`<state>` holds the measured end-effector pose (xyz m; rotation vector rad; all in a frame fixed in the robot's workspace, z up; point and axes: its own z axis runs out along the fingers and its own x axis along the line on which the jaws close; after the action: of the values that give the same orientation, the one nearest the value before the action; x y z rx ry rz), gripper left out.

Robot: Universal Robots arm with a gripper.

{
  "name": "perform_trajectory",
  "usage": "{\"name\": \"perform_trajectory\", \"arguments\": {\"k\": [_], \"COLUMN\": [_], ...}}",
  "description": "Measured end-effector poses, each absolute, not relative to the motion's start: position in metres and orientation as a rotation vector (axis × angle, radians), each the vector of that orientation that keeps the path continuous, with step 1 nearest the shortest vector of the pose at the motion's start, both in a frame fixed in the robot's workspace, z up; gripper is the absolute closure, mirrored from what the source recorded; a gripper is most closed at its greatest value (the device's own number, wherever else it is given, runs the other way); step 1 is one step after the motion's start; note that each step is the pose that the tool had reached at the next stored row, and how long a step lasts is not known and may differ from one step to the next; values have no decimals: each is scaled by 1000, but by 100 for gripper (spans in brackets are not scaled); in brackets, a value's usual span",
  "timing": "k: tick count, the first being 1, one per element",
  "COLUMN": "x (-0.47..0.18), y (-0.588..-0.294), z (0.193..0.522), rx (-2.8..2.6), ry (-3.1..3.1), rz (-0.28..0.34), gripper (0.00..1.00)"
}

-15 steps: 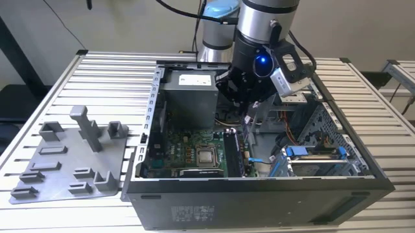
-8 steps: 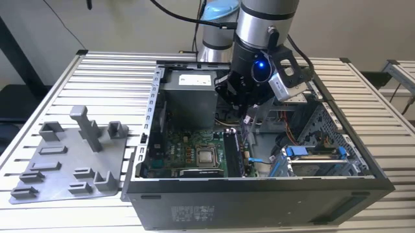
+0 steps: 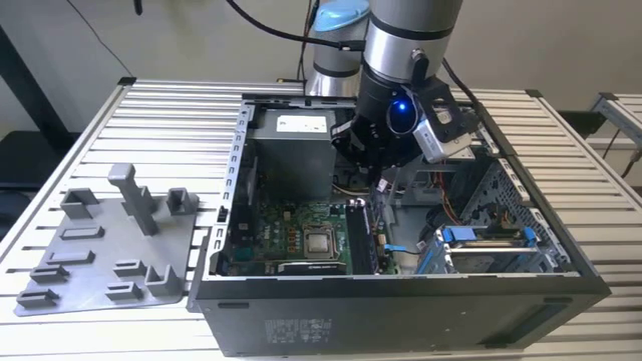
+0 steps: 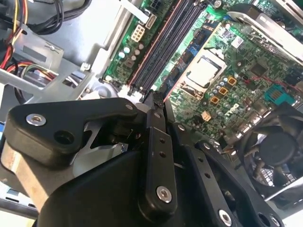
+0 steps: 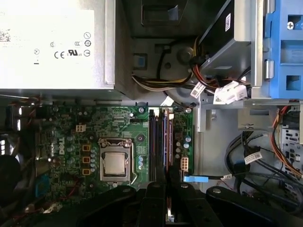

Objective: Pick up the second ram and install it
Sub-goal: 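Insert the second ram into the second slot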

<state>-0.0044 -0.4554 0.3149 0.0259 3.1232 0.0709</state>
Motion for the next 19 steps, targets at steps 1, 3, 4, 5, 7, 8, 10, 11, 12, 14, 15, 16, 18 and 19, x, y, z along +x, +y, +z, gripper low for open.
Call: {"name": "perform_trajectory", "arguments": {"k": [1, 3, 4, 5, 7, 8, 10, 11, 12, 14, 15, 16, 18, 19], "x": [-4, -4, -4, -5, -5, -5, -6, -7, -7, -8, -8, -8, -9, -10], "y": [-455, -455, -455, -455, -455, -455, -455, -455, -455, -455, -455, -455, -455, -455], "z": [314, 311, 309, 307, 304, 302, 298, 297, 295, 292, 290, 289, 286, 284], "rx": [26, 26, 26, 26, 26, 26, 26, 26, 26, 26, 26, 26, 26, 26], "ry": [3123, 3123, 3123, 3123, 3123, 3123, 3123, 3123, 3123, 3123, 3123, 3123, 3123, 3123], "rz": [71, 71, 71, 71, 71, 72, 71, 71, 72, 72, 72, 71, 72, 72], "gripper": [86, 86, 86, 86, 86, 86, 86, 86, 86, 86, 86, 86, 86, 86]}}
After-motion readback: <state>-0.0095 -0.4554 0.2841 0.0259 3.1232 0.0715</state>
